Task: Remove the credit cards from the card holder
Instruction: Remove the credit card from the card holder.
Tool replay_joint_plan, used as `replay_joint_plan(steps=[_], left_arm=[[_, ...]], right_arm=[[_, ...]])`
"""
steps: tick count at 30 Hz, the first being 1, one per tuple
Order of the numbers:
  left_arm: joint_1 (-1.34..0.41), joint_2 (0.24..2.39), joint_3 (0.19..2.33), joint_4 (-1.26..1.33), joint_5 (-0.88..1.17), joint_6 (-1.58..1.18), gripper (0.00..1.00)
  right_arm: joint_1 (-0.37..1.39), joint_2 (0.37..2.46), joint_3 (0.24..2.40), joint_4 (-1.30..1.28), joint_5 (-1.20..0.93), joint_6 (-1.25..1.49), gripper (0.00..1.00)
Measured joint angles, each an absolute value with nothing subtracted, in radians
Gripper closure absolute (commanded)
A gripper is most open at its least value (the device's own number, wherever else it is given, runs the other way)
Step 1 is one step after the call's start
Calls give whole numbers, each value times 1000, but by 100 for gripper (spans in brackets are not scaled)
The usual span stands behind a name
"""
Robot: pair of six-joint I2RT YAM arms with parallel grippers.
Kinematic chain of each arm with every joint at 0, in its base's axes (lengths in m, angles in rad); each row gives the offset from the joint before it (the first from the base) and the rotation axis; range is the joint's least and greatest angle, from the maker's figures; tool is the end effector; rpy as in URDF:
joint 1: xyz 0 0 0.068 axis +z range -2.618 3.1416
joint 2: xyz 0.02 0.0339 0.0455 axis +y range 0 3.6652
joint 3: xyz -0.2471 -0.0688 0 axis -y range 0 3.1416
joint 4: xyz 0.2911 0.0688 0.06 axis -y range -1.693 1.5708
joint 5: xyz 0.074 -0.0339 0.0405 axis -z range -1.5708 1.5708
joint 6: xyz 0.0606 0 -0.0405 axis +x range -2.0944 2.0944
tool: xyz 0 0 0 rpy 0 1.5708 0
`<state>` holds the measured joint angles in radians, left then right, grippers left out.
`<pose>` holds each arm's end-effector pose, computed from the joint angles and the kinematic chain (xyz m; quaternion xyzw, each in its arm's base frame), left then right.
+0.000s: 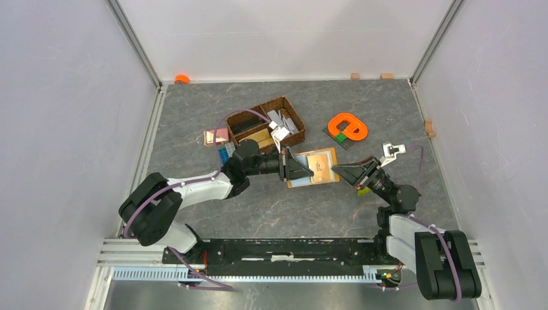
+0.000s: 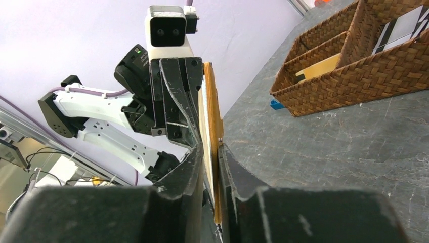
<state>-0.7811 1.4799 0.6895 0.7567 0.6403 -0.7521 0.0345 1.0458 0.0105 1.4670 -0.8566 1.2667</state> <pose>0.2355 -0.2845 0.1908 0.2286 0.6791 -0.6206 0.3183 0.1979 0.0526 0.1552 -0.0020 0.6025 0.6422 0.4739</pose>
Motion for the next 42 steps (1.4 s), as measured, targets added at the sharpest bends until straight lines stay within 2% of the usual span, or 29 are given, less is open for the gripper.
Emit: replay_joint_plan(steps=[2,4,11,19,21,24,27,29,31,37,39,42], left_arm=[[-778,1489,690,758,652,-757,98],[-775,1507,693,760,665,-767,98],[-774,1531,697,765,698,-781,98],[-776,1531,710,757,719,-781,98],[-777,1531,713,751,721,-781,98],[-783,1531,719,740,731,-781,98],[-786,1531,721,738,738,-781,97],[-786,1531,721,734,737,-780,92],[-785,1531,721,736,737,-781,84],[-785,1530,713,780,740,-786,72],[-786,1528,706,805,743,-794,75],[-786,1524,692,833,743,-801,91]], right_arm=[[30,1043,10,1467,-856,1267,72],[31,1039,10,1467,-856,1265,63],[86,1026,10,1466,-854,1200,52],[118,1004,10,1426,-852,1102,52],[125,1005,10,1406,-852,1083,59],[137,1016,10,1386,-854,1063,79],[138,1034,10,1383,-852,1060,93],[138,1045,10,1385,-852,1068,99],[138,1051,10,1392,-850,1075,100],[138,1071,10,1422,-840,1090,100],[138,1080,10,1435,-837,1100,100],[141,1095,10,1460,-838,1117,98]])
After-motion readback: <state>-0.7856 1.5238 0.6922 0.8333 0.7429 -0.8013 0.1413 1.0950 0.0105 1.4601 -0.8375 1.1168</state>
